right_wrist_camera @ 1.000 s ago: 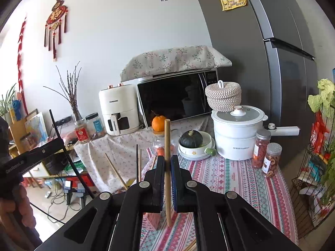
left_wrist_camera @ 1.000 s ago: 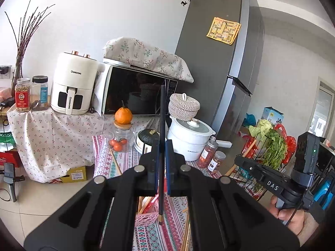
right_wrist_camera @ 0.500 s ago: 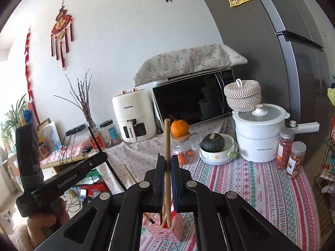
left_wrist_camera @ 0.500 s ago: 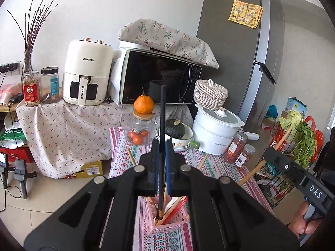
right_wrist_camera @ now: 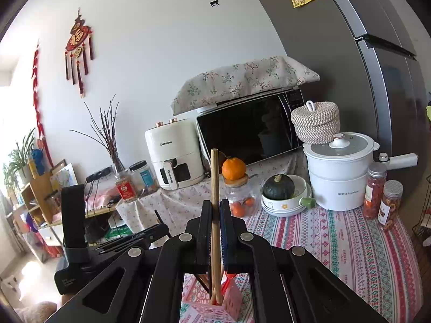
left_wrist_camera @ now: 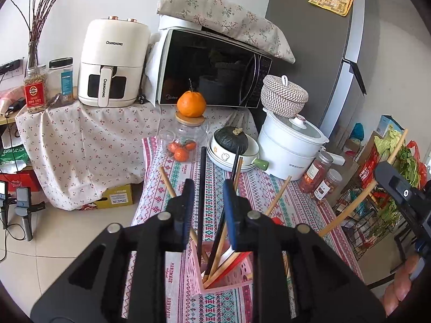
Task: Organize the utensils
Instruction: 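Lower both wooden chopsticks into the pink basket and open both grippers, then withdraw both grippers from the basket toward the last wooden chopsticks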
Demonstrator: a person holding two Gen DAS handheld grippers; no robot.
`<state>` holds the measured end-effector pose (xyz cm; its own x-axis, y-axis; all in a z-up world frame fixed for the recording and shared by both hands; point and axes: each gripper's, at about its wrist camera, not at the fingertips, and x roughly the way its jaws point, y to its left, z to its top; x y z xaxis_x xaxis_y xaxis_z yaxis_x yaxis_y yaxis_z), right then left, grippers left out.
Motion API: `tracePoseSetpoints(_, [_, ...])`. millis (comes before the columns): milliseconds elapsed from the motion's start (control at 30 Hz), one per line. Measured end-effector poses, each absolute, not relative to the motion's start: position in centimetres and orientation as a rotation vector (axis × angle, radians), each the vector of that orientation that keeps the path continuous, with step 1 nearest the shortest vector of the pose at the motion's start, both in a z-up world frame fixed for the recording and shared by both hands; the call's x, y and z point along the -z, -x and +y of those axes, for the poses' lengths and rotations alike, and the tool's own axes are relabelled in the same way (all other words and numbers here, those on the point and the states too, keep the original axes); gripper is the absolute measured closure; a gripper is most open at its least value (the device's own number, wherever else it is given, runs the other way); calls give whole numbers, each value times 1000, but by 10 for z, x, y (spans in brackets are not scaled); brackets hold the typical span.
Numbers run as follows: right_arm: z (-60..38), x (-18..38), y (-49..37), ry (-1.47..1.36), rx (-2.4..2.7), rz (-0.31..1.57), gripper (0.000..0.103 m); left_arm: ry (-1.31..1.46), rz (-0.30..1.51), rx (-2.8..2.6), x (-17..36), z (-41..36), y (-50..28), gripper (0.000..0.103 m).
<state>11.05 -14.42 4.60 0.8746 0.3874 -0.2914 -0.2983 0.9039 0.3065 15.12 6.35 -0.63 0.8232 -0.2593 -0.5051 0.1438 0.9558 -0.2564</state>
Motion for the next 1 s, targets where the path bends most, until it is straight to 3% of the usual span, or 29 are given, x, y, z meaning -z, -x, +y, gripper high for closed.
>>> tracePoseSetpoints(33, [-143,-46,-111,-256,-367,359,97,216,559,212,5,65,-149,50])
tracePoseSetpoints(100, [-141,-44,-113,-255,-373,370,97,223,551,212,2,67,-144,37])
tracePoseSetpoints(233, [-135,-33,-121,-247,-373,401,97,213,583,211,3,70,-136,22])
tracePoseSetpoints(467, [-128,-8,-136,-265,-388,500,96,242,695,209,23,84,-129,17])
tracePoseSetpoints(500, [-130,-6,-138,-279,-392,514,93,251,715,208,26,86,-129,15])
tracePoseSetpoints(567, [-137,-5,-138,-304,-390,531,73,263,754,212,32,87,-129,14])
tracePoseSetpoints(600, [-142,-6,-136,-319,-388,526,55,266,770,216,34,86,-129,13])
tracePoseSetpoints(633, [-147,-8,-134,-334,-387,517,48,266,786,221,36,85,-129,13])
tracePoseSetpoints(833, [-181,-16,-124,-342,-325,527,29,231,836,233,38,74,-119,12])
tracePoseSetpoints(1000, [-217,-10,-114,-349,-248,592,22,164,853,273,42,53,-104,9])
